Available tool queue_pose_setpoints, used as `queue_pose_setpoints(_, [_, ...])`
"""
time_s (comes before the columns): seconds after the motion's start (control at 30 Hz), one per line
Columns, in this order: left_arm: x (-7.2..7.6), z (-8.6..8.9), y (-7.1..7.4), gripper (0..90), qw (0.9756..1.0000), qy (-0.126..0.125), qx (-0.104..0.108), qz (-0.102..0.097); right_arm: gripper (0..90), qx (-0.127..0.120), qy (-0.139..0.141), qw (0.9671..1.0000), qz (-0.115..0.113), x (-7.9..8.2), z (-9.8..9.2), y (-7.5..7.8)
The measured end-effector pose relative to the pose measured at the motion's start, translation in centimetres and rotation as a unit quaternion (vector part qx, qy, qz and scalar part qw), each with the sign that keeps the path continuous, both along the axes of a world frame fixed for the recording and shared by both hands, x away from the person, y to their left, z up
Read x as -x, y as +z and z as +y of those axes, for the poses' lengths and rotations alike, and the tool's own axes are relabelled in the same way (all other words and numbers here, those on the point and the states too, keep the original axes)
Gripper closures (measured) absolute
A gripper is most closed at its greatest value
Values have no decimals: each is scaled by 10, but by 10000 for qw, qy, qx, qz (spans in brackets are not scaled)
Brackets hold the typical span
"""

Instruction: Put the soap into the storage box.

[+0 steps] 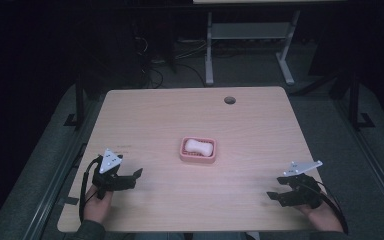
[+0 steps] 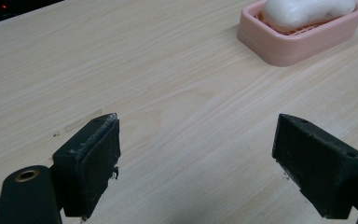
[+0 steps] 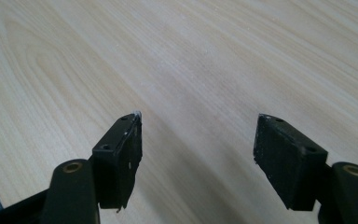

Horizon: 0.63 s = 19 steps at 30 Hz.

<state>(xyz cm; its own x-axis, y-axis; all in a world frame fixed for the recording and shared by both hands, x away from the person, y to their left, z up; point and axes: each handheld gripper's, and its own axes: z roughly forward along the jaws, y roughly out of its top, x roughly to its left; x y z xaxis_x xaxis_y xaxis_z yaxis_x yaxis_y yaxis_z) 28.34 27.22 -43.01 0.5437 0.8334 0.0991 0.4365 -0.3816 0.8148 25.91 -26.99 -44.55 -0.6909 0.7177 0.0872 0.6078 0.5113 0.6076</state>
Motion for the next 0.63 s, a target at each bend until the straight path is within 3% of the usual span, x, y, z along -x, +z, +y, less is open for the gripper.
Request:
queue_pose_setpoints(0.37, [0,-2,-2,147,10000,-31,-10,35,305,-140,-90,9994,-299,20,-4,-4])
queue_pose_setpoints(0.63, [0,-3,-1,147,10000,-38,-5,19,279,-376,-190,9974,-577,30,1,0])
